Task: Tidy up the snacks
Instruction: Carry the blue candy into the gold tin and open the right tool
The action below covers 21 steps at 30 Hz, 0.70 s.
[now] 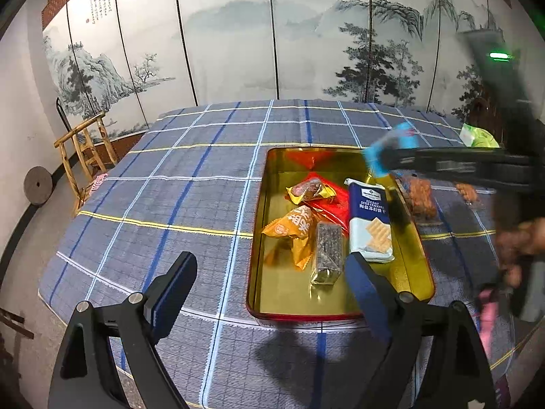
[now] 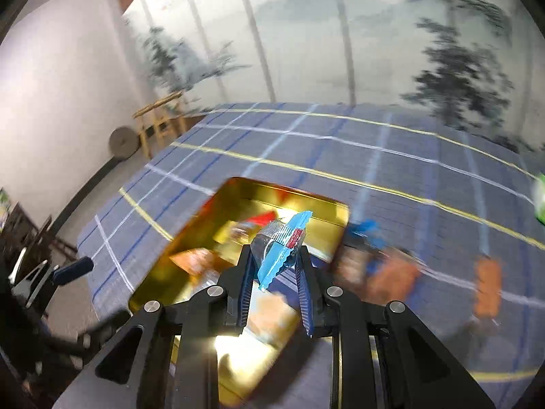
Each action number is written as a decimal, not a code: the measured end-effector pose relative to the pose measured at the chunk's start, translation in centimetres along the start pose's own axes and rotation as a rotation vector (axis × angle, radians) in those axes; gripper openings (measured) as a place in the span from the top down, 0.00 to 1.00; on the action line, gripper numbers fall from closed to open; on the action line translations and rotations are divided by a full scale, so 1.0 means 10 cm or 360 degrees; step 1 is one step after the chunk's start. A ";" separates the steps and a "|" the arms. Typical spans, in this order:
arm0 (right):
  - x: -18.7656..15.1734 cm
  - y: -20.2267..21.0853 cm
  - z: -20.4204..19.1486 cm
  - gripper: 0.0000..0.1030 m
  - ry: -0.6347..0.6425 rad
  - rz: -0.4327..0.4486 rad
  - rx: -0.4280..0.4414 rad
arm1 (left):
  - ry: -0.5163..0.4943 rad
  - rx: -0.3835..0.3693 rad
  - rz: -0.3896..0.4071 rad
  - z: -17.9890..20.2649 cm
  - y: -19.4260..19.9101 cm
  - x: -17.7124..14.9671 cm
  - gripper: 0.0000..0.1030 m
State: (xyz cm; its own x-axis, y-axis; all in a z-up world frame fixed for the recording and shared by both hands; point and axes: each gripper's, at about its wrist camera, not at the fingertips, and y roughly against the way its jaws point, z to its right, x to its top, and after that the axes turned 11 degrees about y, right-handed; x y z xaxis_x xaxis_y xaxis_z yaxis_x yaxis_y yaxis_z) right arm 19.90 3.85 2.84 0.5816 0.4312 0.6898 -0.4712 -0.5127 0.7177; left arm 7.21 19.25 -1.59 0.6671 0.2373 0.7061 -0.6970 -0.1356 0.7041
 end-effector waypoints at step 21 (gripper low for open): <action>0.22 -0.42 0.35 0.60 -0.0413 0.0101 0.0116 | -0.0007 -0.0044 -0.0061 0.00 -0.08 -0.06 0.16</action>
State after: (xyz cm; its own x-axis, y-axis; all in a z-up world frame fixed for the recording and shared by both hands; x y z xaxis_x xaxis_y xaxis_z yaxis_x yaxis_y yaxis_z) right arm 25.51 4.31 1.04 0.7072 0.1968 0.6790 -0.4686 -0.5887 0.6586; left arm 7.40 19.20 -2.58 0.6945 0.2377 0.6791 -0.6780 -0.0998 0.7282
